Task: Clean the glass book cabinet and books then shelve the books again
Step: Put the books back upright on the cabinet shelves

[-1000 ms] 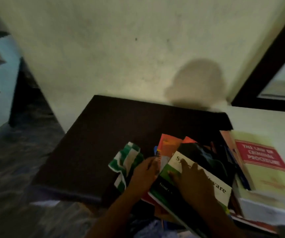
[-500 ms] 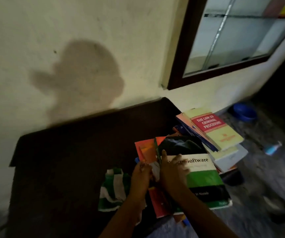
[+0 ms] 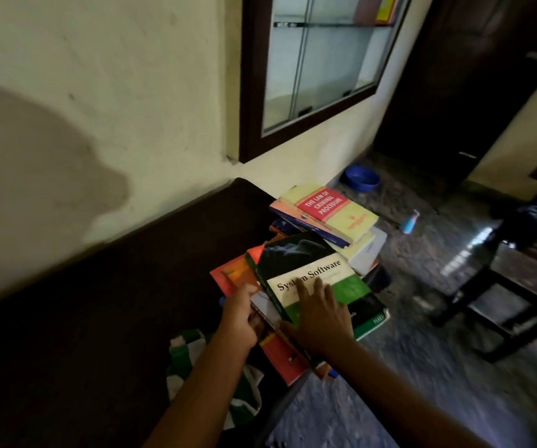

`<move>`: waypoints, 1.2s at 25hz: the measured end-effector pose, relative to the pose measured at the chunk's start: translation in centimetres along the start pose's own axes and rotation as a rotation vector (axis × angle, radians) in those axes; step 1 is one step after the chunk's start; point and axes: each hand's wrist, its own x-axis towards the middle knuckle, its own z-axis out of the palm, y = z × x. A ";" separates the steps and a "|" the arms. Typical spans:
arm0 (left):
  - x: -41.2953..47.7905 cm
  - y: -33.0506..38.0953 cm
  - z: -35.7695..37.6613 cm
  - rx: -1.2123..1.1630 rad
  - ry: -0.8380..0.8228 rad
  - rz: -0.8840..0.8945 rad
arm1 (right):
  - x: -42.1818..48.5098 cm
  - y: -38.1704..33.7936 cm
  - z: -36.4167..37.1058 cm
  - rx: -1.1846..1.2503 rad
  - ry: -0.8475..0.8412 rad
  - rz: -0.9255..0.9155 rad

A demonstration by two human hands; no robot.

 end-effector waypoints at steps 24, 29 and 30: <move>1.5 -4.5 2.9 0.209 -0.185 0.429 | -4.2 1.7 -5.9 0.109 0.103 -0.014; -0.3 -1.9 4.6 0.299 -0.310 0.731 | -5.5 5.3 -10.0 0.145 0.296 0.003; -1.1 -0.9 5.3 0.341 -0.336 0.777 | -5.9 6.4 -10.7 0.160 0.336 0.012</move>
